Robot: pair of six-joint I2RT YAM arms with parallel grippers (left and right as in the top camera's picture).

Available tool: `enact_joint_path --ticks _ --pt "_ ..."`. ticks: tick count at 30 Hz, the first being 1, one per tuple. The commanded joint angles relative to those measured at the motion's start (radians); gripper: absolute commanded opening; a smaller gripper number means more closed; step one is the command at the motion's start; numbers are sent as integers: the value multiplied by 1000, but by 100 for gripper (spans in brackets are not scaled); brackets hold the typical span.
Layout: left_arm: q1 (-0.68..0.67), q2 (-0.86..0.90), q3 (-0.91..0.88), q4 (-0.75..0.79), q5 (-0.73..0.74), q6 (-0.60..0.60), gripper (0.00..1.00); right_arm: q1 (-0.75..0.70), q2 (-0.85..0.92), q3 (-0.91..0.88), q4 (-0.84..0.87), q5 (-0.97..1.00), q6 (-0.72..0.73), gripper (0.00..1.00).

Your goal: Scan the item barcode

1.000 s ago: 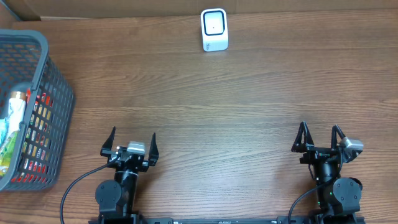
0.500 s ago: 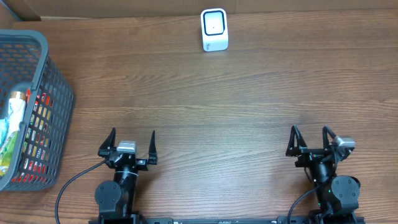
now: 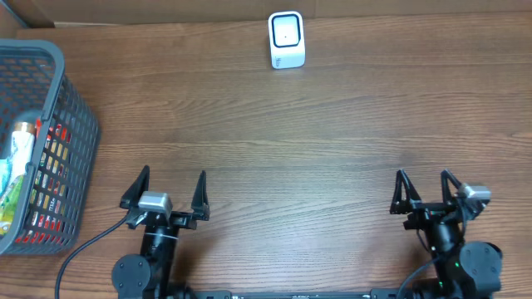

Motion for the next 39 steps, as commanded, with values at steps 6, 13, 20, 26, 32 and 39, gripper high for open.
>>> enact_joint_path --ticks 6,13,20,26,32,39 --pt "-4 171 189 1 87 -24 100 5 66 200 -43 -12 -1 100" --pt "-4 446 447 -82 185 4 100 5 237 353 -76 -94 -1 100" --pt "-4 735 814 -377 217 22 100 5 432 505 -166 -169 -1 100" --pt "-4 1002 1216 -705 221 38 100 5 631 684 -335 -207 -2 100" --pt "-5 1265 1670 -1078 239 89 100 5 869 914 -576 -206 -5 100" --pt "-5 1371 1770 -1211 267 69 100 5 1075 973 -616 -225 32 100"
